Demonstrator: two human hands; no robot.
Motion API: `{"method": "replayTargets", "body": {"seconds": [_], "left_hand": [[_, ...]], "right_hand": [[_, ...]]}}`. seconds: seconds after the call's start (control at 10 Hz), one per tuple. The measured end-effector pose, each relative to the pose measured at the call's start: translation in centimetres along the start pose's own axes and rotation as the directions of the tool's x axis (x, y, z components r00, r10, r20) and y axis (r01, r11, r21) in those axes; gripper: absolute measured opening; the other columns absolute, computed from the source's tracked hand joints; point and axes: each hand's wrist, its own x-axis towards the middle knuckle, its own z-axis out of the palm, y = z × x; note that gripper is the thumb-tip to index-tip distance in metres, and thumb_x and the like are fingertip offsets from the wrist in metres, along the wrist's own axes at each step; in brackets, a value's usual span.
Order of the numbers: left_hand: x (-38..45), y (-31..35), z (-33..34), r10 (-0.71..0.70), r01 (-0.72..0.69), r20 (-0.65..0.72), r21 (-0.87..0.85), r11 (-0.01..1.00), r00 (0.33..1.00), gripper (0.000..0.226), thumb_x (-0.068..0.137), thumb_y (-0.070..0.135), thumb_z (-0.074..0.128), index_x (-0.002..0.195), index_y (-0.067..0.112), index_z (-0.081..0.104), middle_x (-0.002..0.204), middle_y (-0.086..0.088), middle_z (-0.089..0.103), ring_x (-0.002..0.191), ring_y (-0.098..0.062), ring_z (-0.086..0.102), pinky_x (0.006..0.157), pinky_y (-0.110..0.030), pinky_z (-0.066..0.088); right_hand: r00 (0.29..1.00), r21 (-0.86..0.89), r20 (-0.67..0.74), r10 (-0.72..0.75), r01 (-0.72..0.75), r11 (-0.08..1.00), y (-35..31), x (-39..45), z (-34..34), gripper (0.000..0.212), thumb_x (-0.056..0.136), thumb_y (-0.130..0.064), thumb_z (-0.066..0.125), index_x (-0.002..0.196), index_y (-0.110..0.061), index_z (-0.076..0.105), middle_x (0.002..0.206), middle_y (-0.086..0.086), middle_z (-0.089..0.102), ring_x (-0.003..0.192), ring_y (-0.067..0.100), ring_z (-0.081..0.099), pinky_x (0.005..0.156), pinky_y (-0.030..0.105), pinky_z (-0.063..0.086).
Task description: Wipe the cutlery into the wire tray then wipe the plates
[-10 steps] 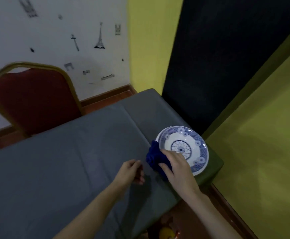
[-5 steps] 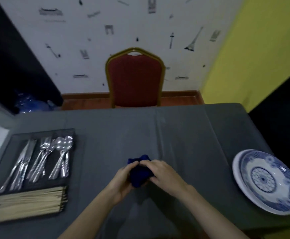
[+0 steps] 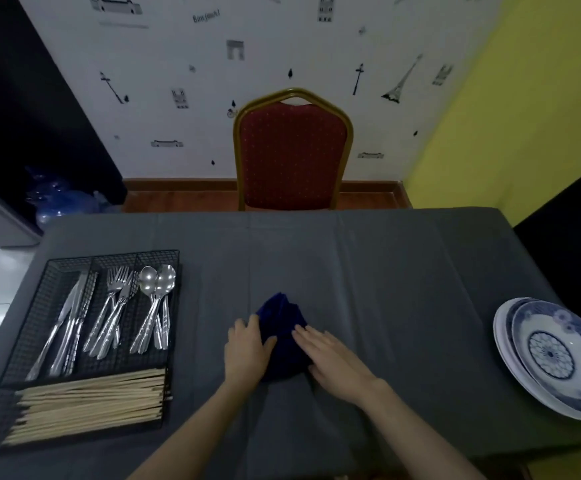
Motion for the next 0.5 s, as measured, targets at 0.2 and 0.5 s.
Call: {"method": "replayTargets", "body": {"seconds": [0.2,0.5], "left_hand": [[0.8,-1.1,-0.2,0.276,-0.341,0.201,0.534,0.773,0.940,0.059,0.103,0.033,0.034,0.154,0.024,0.006,0.163,-0.009,0.002,0.151,-0.026,0.000,0.119,-0.053,0.013],[5.0,3.0,-7.7,0.201,-0.339,0.318,0.476,0.812,0.926,0.049,0.104,0.028,0.025,0.152,0.015,0.023,0.163,-0.009,0.009,0.150,-0.025,0.004,0.119,-0.054,0.011]], "right_hand": [[0.982,0.092,0.006,0.191,-0.191,0.977,-2.3,0.7,0.3,0.069,0.101,-0.035,0.031,0.146,-0.013,-0.016,0.153,-0.001,-0.021,0.141,0.010,-0.014,0.115,0.032,-0.005],[0.949,0.139,-0.059,0.310,-0.299,0.944,-2.0,6.2,-10.3,0.068,0.100,-0.044,0.024,0.148,-0.009,-0.010,0.157,0.005,-0.012,0.143,0.015,-0.007,0.116,0.040,0.005]]}}
